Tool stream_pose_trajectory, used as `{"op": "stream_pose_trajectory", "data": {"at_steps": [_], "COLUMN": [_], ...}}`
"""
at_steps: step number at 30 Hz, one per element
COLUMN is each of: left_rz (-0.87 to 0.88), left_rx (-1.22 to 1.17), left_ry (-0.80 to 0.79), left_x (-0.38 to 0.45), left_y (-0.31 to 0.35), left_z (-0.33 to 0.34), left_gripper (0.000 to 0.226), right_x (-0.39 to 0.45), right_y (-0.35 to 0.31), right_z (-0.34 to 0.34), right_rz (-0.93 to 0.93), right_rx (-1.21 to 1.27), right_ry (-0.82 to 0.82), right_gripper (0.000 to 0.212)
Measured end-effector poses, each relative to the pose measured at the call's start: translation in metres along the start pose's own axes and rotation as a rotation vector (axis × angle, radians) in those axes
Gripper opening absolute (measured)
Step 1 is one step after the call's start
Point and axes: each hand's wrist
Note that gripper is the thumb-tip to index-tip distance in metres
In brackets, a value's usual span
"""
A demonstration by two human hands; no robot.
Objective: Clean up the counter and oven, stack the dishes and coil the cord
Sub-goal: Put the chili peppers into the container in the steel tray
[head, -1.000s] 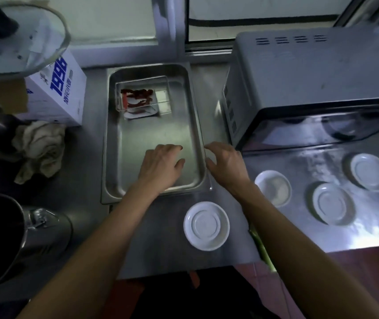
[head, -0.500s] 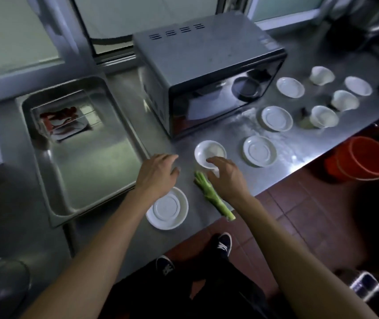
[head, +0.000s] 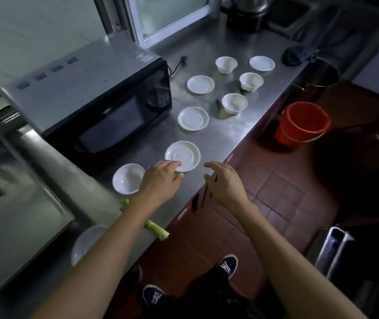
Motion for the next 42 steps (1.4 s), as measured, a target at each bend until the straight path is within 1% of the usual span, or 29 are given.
{"op": "stream_pose_trajectory", "data": {"at_steps": [6,11,15,19,23,27,30,33,35,37,42], "left_rz": [0.008,0.078,0.139,0.162,0.147,0.111,0.093,0.067,0.043,0.006,-0.047], "left_rx": [0.044,0.055,0.057,0.03,-0.021,-0.083,-0.135,-0.178,-0.191,-0.205,-0.198], "left_ry": [-0.05,-0.065,-0.053,-0.066,-0.071,-0.064,-0.044,-0.007,0.025,0.036,0.046], "left_x": [0.041,0.081,0.111,0.138,0.166,0.207,0.246,0.288,0.314,0.338,0.378], "left_y": [0.071,0.122,0.152,0.167,0.168,0.16,0.152,0.141,0.13,0.117,0.09], "left_z": [0.018,0.028,0.036,0.046,0.059,0.072,0.075,0.07,0.065,0.061,0.052], "left_gripper": [0.04,0.04,0.04,0.039,0.037,0.036,0.035,0.034,0.032,0.032,0.029], "right_x": [0.014,0.023,0.029,0.042,0.059,0.093,0.133,0.184,0.219,0.248,0.298], "right_y": [0.062,0.101,0.125,0.149,0.172,0.188,0.194,0.199,0.201,0.202,0.213], "right_z": [-0.043,-0.079,-0.103,-0.118,-0.123,-0.125,-0.129,-0.131,-0.131,-0.13,-0.121], "right_rz": [0.033,0.066,0.086,0.136,0.196,0.205,0.19,0.166,0.157,0.171,0.2], "right_rx": [0.039,0.033,0.006,-0.006,-0.024,-0.063,-0.086,-0.119,-0.123,-0.106,-0.137], "right_ry": [0.052,0.075,0.092,0.119,0.097,0.043,0.017,-0.002,-0.011,-0.022,-0.108], "right_gripper": [0.038,0.044,0.043,0.04,0.039,0.04,0.041,0.036,0.04,0.04,0.04]}}
Point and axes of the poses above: each hand's wrist, its own x-axis towards the middle knuckle, its own z-axis out of the palm, y = z × x, and after that the axes turned 2 degrees about -y, right-handed
